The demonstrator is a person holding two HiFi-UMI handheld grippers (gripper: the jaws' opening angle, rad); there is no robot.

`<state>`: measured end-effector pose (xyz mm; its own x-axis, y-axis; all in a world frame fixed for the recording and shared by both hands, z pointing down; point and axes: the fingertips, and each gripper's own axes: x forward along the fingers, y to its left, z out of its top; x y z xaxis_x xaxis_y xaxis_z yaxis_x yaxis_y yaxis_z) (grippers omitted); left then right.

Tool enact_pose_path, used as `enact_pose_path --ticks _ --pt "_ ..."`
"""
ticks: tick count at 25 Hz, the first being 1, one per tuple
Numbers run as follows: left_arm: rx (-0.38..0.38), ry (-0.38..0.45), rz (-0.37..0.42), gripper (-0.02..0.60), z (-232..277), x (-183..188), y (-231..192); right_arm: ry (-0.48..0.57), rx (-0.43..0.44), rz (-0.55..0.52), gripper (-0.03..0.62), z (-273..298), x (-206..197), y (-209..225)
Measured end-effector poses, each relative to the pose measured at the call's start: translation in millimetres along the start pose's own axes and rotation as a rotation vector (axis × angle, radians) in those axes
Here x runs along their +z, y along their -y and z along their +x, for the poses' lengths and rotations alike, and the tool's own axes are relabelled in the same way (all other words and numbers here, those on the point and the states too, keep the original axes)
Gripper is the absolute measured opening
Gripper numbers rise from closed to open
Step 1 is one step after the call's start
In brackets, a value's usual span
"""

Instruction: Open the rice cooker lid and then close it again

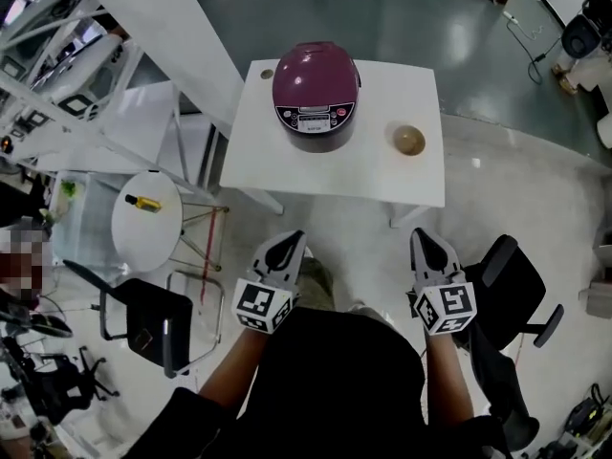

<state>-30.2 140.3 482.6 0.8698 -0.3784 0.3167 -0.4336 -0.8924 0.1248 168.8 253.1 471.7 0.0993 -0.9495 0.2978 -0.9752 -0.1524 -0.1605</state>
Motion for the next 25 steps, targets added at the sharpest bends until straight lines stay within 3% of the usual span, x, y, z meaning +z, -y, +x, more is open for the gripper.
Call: enact_pose_path --ticks 8,14,18,25 --pt "0.089 0.034 -0.018 0.005 -54.5 -11.0 37.6 0.011 -0.009 -0.003 -0.002 -59.0 -25.2 6.5" --pt "0.136 0.096 -0.022 0.005 -72.7 -3.4 32.3 0.036 -0.035 -0.033 -0.002 -77.1 -13.2 -2.3" --pt "0.14 0.121 0.025 0.005 -73.3 10.8 28.9 0.035 -0.06 -0.057 -0.002 -82.2 -9.4 -8.0" --pt "0.144 0.145 0.041 0.005 -81.3 16.0 31.4 0.03 -0.071 -0.059 -0.002 -85.0 -11.7 -13.6"
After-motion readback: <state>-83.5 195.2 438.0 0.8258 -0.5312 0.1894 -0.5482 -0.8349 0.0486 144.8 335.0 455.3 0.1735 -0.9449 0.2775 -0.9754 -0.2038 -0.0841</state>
